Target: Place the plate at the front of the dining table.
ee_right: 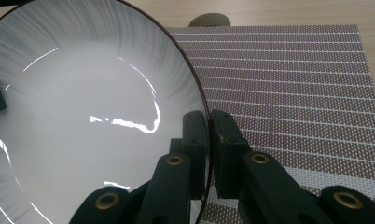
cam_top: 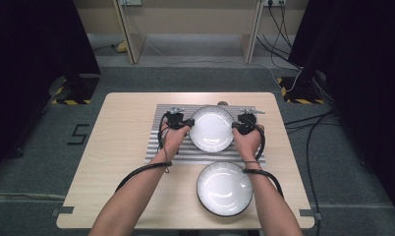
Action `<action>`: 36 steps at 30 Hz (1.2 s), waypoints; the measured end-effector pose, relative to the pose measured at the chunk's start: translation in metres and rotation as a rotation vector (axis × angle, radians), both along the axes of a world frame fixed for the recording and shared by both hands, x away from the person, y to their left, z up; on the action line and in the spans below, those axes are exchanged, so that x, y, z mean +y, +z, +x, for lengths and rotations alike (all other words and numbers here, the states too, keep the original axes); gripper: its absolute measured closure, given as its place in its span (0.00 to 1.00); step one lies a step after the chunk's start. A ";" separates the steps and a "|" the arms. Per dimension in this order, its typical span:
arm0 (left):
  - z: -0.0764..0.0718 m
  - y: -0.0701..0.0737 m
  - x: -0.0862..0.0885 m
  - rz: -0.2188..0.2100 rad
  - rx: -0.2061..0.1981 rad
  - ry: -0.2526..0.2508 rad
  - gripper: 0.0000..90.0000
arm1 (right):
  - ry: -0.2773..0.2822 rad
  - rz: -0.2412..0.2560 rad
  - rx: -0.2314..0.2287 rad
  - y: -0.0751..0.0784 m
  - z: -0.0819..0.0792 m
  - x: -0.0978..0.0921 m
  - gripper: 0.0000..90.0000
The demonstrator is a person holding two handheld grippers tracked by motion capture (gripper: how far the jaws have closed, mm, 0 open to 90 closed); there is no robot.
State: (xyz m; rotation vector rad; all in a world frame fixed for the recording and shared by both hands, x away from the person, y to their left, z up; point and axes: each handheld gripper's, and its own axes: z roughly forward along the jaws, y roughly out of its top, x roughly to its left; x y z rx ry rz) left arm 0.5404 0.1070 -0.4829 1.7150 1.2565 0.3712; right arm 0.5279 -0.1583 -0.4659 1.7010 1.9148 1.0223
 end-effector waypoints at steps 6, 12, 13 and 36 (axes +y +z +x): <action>0.001 -0.002 0.000 -0.002 0.006 0.010 0.92 | -0.005 0.004 0.006 -0.001 0.002 0.001 0.95; 0.002 -0.002 -0.001 0.004 0.008 0.011 0.92 | -0.004 -0.003 0.010 -0.003 0.004 0.000 0.94; 0.002 -0.002 -0.001 0.004 0.009 0.012 0.92 | -0.006 -0.002 0.012 -0.003 0.004 0.000 0.94; 0.006 -0.008 -0.005 0.060 0.016 0.031 0.89 | -0.007 -0.018 0.024 -0.008 0.008 0.003 0.94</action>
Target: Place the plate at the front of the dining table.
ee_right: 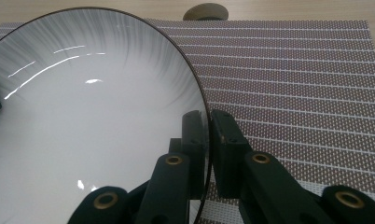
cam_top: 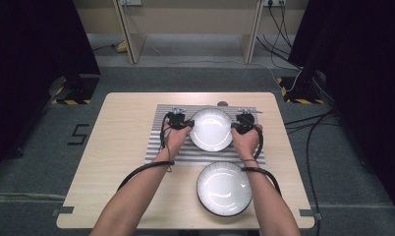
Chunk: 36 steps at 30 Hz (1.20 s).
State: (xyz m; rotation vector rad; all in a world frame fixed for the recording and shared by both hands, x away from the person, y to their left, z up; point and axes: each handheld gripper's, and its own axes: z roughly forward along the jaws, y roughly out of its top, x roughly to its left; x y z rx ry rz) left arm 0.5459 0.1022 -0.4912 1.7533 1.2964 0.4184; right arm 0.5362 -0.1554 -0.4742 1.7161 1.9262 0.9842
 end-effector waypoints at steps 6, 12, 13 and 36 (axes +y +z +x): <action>0.001 0.002 0.004 0.006 -0.039 0.006 0.81 | 0.002 -0.004 -0.008 0.001 0.000 -0.001 0.91; -0.002 0.005 0.006 0.007 -0.055 0.018 0.71 | -0.003 -0.001 -0.022 0.003 -0.002 -0.003 0.84; -0.001 0.005 0.006 0.000 -0.065 0.010 0.69 | -0.005 -0.001 -0.033 0.003 -0.002 -0.004 0.83; -0.013 0.010 0.030 0.006 -0.077 -0.007 0.56 | 0.005 0.036 -0.061 0.013 -0.012 -0.012 0.69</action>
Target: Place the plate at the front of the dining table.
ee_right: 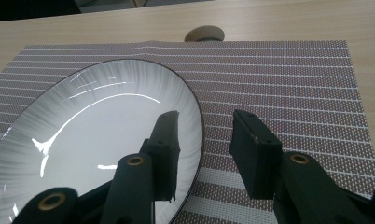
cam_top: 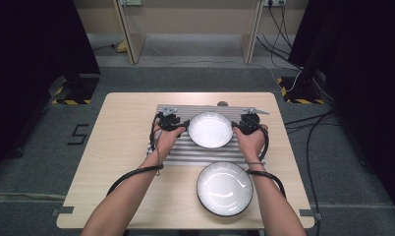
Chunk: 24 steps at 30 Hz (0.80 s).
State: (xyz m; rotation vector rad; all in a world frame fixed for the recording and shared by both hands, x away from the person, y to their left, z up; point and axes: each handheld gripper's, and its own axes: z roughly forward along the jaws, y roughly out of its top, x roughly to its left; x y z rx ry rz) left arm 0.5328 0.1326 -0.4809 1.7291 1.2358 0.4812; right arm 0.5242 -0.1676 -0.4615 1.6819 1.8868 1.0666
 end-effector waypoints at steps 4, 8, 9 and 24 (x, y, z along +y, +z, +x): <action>-0.003 0.002 0.003 0.002 -0.004 -0.010 0.56 | 0.005 -0.002 -0.003 0.001 -0.002 -0.002 0.69; -0.007 0.006 0.006 0.007 -0.011 -0.024 0.55 | 0.006 -0.002 -0.008 0.004 -0.006 -0.005 0.68; -0.006 0.007 0.007 0.008 -0.027 -0.043 0.54 | 0.007 -0.001 -0.008 0.004 -0.007 -0.006 0.68; -0.030 0.015 0.022 -0.021 -0.028 -0.062 0.48 | 0.031 0.004 -0.026 0.012 -0.027 -0.012 0.64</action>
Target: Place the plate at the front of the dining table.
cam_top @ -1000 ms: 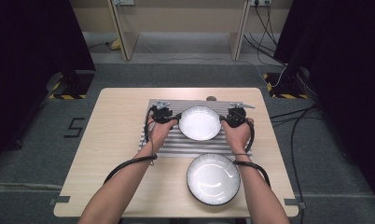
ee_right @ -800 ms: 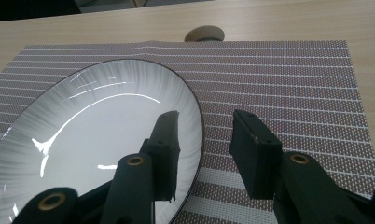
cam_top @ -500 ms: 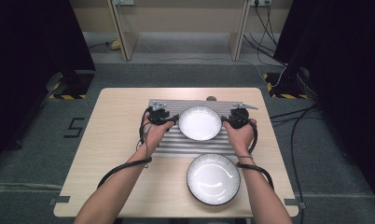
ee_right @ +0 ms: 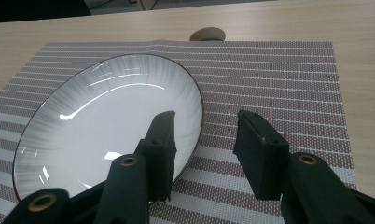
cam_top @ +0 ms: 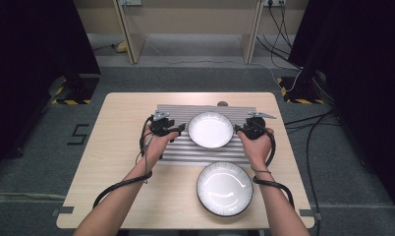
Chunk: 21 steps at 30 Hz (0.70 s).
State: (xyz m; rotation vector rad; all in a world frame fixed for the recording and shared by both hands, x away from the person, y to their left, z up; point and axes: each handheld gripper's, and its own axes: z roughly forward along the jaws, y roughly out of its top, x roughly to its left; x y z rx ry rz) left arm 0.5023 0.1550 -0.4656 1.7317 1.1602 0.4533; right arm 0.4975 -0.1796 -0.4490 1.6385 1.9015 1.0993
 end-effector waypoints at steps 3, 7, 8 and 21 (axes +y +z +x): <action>-0.004 0.001 0.002 -0.003 -0.003 -0.010 0.47 | -0.003 0.004 0.003 0.000 -0.003 -0.001 0.63; -0.010 0.002 0.005 -0.018 0.010 -0.016 0.45 | 0.003 0.005 0.008 -0.001 -0.007 -0.002 0.62; -0.011 0.002 0.006 -0.018 0.014 -0.016 0.45 | 0.002 0.009 0.009 -0.001 -0.008 -0.002 0.62; -0.024 0.009 0.016 -0.012 -0.007 -0.021 0.41 | 0.001 0.014 -0.005 0.005 -0.020 -0.010 0.60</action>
